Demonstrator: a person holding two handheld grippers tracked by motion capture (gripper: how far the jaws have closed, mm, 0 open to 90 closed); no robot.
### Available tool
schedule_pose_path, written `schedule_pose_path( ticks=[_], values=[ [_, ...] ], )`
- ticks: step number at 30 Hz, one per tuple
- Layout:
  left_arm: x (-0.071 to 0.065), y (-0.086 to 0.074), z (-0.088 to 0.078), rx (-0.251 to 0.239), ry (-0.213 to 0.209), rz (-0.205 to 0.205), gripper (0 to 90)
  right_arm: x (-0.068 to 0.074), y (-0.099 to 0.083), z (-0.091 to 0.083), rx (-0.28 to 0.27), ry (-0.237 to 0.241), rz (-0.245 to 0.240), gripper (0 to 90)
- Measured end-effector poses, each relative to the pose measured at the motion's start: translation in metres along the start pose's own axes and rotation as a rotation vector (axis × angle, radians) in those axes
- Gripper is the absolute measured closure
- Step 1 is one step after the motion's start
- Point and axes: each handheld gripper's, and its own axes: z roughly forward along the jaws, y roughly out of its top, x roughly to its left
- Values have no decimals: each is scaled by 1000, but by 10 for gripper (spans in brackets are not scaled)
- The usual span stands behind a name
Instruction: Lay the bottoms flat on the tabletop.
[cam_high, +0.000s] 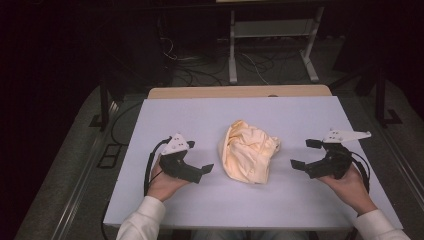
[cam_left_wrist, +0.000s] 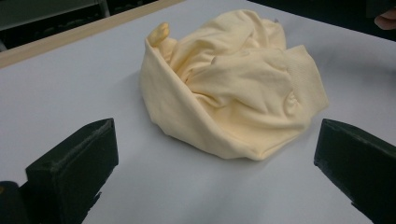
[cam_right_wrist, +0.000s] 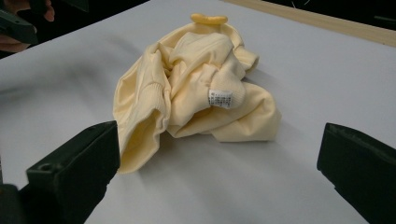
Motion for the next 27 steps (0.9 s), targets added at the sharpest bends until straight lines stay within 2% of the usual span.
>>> schedule_pose_path(
  ticks=[4,10,14,24,27],
  values=[
    [0,7,3,-13,-8,3,0,-2,3,3,4,1,-5,0],
    [2,11,10,-7,-22,4,0,-7,8,12,21,7,-6,0],
    [6,12,13,-8,-23,-7,0,-8,12,18,41,11,-15,0],
    [17,19,22,-6,-12,-28,0,-10,25,27,45,15,-39,0],
    [18,22,25,-3,-12,-23,0,-11,28,29,51,9,-44,0]
  ],
)
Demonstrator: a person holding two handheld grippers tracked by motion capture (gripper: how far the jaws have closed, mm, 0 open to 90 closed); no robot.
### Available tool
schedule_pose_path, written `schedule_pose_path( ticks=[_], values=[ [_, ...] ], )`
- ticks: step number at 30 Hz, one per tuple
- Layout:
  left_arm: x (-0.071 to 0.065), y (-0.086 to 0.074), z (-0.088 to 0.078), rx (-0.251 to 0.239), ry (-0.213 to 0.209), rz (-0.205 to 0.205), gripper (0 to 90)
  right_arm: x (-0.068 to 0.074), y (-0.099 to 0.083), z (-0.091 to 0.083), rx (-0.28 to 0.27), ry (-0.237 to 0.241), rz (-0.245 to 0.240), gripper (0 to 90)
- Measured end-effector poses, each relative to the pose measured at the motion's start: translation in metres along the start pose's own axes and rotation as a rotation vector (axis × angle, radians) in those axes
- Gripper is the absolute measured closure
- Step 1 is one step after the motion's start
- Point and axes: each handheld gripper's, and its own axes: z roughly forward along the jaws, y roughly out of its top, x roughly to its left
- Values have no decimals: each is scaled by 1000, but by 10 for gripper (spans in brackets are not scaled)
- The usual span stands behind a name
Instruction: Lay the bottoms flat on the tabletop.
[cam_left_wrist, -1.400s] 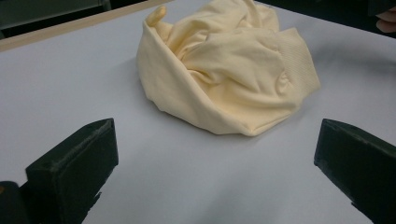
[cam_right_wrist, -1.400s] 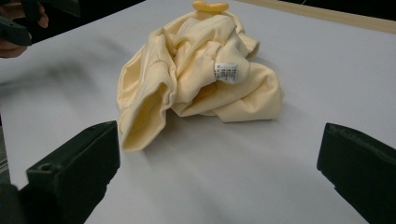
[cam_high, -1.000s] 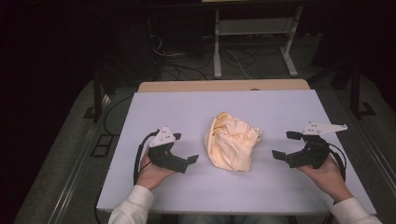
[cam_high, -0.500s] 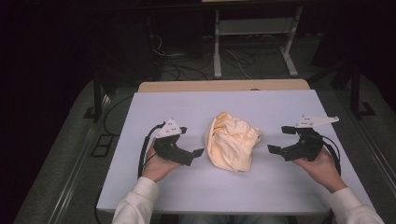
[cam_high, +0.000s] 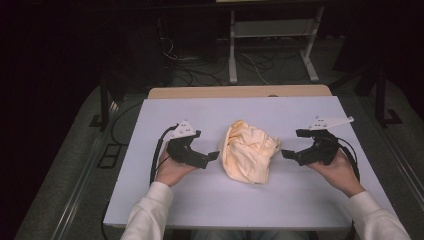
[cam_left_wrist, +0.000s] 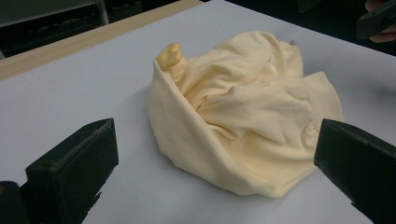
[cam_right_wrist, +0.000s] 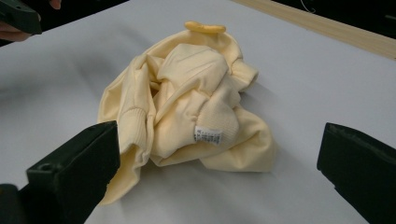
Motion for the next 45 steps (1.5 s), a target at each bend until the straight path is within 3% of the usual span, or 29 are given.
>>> schedule_pose_path(
  ticks=[14,30,37,45],
  values=[
    [8,8,14,14,-6,-22,0,-11,8,9,7,-2,20,0],
    [18,1,33,4,-19,-71,0,-23,14,23,-3,13,52,0],
    [21,-4,45,16,-36,-97,0,-25,13,30,-7,25,66,0],
    [19,-11,60,51,-65,-116,0,-23,11,40,29,43,75,0]
  ],
)
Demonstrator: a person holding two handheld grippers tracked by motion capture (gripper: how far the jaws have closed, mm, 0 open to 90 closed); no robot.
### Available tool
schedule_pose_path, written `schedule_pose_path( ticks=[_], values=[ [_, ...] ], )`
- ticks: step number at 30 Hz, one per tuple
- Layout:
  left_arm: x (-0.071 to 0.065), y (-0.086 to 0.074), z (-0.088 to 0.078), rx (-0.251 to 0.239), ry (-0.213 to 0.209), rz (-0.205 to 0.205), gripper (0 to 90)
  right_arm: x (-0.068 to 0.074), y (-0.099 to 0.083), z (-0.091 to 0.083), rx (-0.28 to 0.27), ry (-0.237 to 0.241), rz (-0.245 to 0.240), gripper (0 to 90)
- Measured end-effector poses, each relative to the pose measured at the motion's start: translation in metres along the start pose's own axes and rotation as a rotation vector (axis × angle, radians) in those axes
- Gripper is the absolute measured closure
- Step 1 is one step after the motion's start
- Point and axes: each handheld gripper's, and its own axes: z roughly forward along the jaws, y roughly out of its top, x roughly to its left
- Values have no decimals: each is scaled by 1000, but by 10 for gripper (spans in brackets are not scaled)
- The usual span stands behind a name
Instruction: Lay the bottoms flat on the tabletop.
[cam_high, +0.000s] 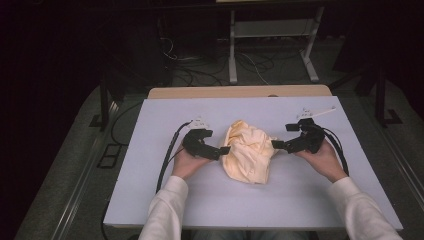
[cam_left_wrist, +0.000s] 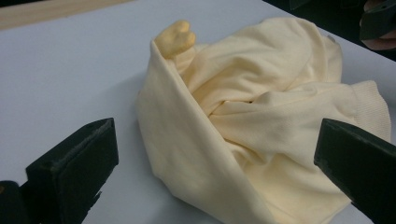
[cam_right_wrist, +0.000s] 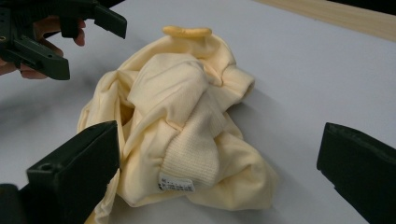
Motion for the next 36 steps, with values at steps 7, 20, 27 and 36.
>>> schedule_pose_path(
  ticks=[7,20,27,36],
  values=[
    [3,-11,9,41,-9,-36,28,1,-2,6,32,51,15,142],
    [3,-18,14,193,-8,6,524,0,-8,14,93,88,31,483],
    [5,-16,9,195,11,-1,781,-2,-9,17,123,148,67,653],
    [17,-6,-17,100,15,-81,848,-3,12,-2,18,147,68,742]
  ],
)
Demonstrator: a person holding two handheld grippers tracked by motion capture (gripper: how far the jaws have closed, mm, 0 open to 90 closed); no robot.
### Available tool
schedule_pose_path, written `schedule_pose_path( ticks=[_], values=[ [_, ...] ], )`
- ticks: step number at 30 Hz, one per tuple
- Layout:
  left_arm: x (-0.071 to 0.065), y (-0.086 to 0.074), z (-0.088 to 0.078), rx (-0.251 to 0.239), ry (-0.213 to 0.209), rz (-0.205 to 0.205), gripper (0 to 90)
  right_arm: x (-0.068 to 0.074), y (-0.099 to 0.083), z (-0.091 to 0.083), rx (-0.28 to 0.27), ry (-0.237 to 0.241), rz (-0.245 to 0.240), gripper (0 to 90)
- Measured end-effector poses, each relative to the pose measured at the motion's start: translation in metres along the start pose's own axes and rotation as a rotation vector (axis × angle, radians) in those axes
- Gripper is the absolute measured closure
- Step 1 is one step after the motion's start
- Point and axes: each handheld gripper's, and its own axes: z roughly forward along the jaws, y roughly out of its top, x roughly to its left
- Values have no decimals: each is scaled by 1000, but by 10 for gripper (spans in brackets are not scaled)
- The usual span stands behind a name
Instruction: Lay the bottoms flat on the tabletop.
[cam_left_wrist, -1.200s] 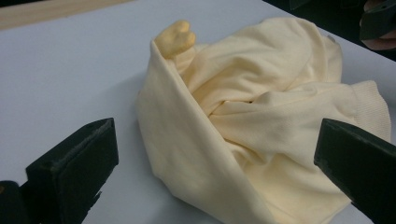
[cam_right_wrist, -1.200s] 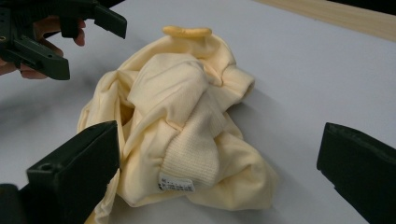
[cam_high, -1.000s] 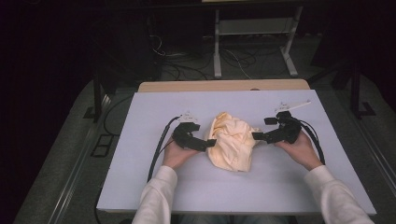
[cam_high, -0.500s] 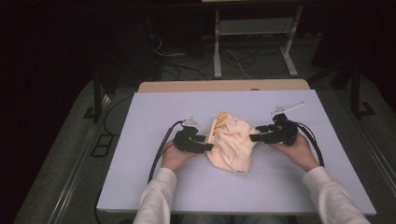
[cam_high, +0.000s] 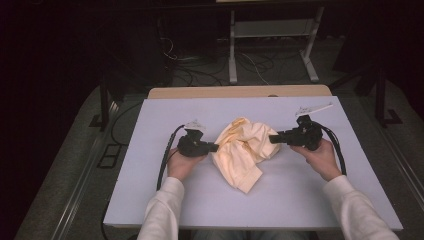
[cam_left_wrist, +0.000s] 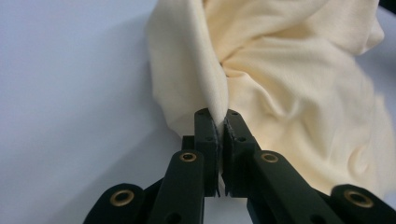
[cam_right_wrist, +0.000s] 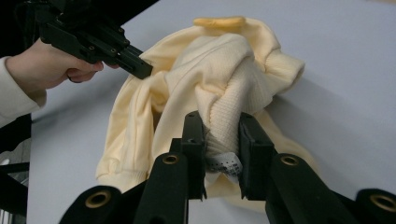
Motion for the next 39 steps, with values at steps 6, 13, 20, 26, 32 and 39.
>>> schedule_pose_path(
  ticks=[6,13,20,26,32,39],
  values=[
    [2,16,-17,-48,14,-4,850,4,27,-15,-47,-34,-16,743],
    [0,34,-30,-29,54,21,850,7,53,-26,-90,-61,-18,742],
    [5,39,-34,-33,74,17,849,7,60,-29,-94,-73,-26,742],
    [11,37,-39,-35,85,5,849,4,63,-27,-97,-75,-24,741],
    [15,37,-47,-41,102,9,849,3,67,-25,-102,-84,-28,742],
    [19,40,-56,-60,120,10,849,-2,80,-28,-116,-108,-21,742]
  ],
)
